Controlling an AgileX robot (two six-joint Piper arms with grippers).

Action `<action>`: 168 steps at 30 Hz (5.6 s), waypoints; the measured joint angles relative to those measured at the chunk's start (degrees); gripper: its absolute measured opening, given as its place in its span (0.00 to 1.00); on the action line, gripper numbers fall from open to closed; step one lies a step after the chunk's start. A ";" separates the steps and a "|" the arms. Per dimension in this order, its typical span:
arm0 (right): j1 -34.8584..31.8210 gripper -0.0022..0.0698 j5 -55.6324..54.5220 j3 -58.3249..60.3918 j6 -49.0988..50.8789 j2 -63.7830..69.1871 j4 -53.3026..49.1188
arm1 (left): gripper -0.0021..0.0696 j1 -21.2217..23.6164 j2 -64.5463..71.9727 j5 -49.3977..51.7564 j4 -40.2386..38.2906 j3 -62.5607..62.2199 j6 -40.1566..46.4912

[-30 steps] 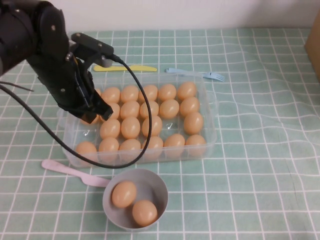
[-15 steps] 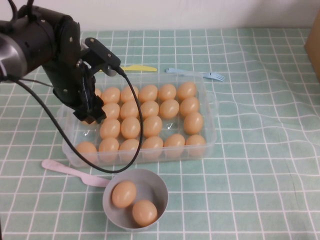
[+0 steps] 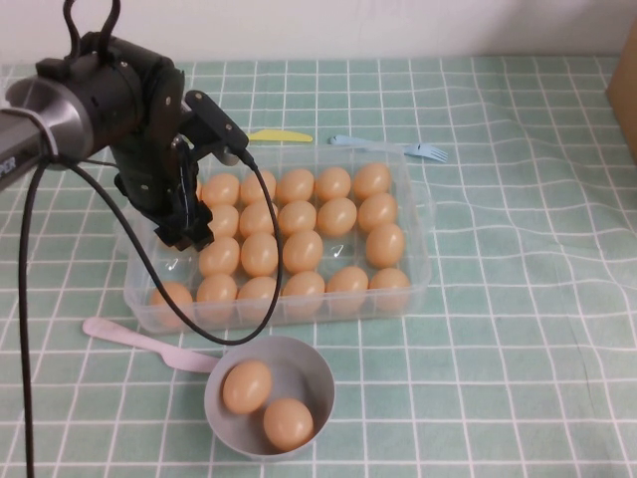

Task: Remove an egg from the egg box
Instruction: Pick up the egg from the plastic box, then place the egg in the bowl

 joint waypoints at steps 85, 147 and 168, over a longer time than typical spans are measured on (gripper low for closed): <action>0.00 0.01 0.00 0.00 0.00 0.00 0.00 | 0.51 0.48 6.62 -10.58 4.92 -0.06 -7.39; 0.00 0.01 0.00 0.00 0.00 0.00 0.00 | 0.50 -20.56 -15.93 -9.09 -11.87 23.68 -6.16; 0.00 0.01 0.00 0.00 0.00 0.00 0.00 | 0.50 -20.56 -13.88 -9.53 -12.93 23.77 25.40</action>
